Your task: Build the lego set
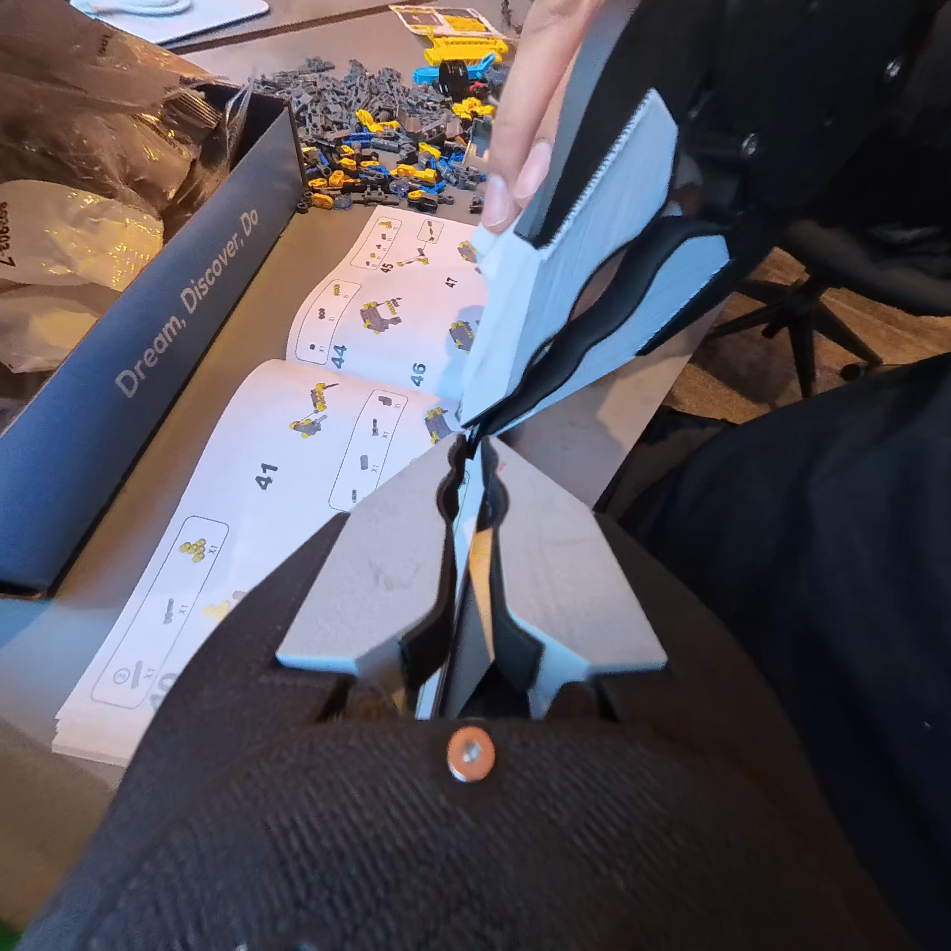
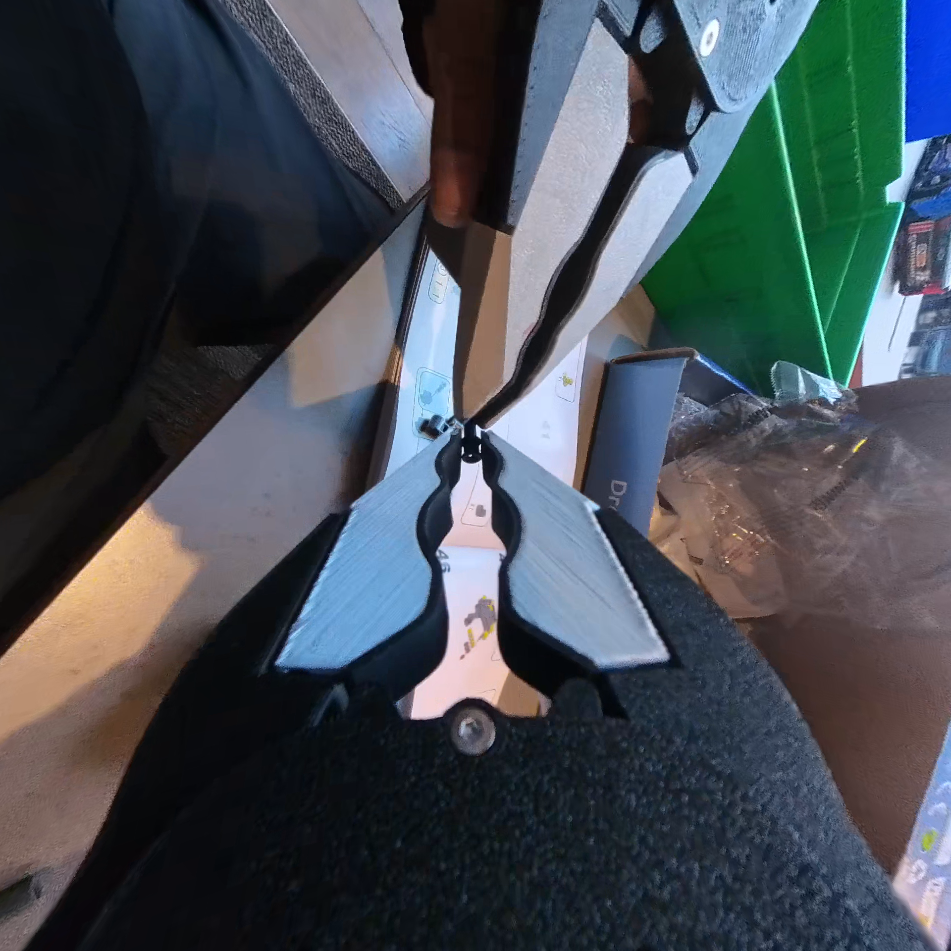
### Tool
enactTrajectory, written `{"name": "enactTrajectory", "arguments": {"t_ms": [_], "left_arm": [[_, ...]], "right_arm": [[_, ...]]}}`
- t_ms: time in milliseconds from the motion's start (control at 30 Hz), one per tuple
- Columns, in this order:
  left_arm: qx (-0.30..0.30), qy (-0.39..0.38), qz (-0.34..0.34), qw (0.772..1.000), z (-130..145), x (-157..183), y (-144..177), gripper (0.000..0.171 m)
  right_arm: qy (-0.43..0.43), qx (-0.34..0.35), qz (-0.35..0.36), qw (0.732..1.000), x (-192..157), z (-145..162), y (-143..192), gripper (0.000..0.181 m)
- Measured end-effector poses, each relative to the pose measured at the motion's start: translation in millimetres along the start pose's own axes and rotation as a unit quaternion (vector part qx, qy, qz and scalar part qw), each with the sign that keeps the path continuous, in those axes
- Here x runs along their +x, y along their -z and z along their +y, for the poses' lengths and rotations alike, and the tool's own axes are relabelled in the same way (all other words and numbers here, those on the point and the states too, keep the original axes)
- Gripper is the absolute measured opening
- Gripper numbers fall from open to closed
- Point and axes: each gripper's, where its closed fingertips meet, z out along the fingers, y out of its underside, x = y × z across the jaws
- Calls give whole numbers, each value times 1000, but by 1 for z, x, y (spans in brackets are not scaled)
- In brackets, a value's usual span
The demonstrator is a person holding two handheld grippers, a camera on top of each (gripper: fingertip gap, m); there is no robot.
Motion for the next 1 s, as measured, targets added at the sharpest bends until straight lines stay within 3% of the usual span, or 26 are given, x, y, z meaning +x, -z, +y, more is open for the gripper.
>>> {"name": "enactTrajectory", "arguments": {"t_ms": [200,400,500,567,767,900,1000], "left_arm": [[-3,9,2,1000,4,-1,1,14],[0,1,1,1000,5,-2,2,4],[28,-12,-17,999,-2,-9,6,3],[69,-7,-18,997,-12,-12,11,3],[140,2,-37,989,-24,-14,22,3],[198,16,-44,979,-32,-18,34,3],[224,1,-59,973,-33,-19,42,3]], "right_arm": [[31,-10,16,999,2,-1,-1,7],[29,-3,23,999,3,-3,-1,7],[-11,22,43,999,14,-2,0,8],[-82,69,42,993,23,-4,4,9],[-293,206,-23,933,38,-9,22,6],[-366,234,-44,900,41,-2,23,3],[-442,262,-98,852,42,-5,24,10]]}}
